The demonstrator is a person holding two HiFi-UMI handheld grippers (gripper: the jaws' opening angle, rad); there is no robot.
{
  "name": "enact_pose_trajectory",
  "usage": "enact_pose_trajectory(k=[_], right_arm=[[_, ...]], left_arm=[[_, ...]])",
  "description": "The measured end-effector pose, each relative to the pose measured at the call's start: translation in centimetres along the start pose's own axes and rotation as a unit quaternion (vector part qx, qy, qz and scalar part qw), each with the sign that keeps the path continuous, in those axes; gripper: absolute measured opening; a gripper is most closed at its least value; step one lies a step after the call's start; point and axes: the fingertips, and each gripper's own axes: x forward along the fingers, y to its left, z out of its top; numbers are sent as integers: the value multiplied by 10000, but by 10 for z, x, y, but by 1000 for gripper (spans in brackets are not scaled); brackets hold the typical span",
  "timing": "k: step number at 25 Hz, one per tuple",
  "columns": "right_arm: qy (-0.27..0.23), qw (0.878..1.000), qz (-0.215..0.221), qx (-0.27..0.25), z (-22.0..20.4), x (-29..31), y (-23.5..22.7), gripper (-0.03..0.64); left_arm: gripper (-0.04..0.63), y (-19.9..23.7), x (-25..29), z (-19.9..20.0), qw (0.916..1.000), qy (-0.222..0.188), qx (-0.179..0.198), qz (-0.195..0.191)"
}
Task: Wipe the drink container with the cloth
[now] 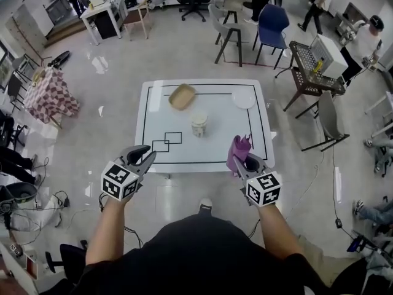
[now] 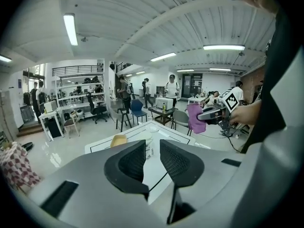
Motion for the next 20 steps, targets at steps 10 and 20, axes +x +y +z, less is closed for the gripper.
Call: enact_pose_trajectory(k=[10, 20], right_arm=[[100, 9996, 270, 2, 10, 53, -74, 89], [207, 9993, 270, 144, 10, 89, -95, 89]], left_arm=[[169, 20, 110, 29, 9985, 425, 265, -217], [233, 34, 184, 16, 9926, 1060, 201, -554]])
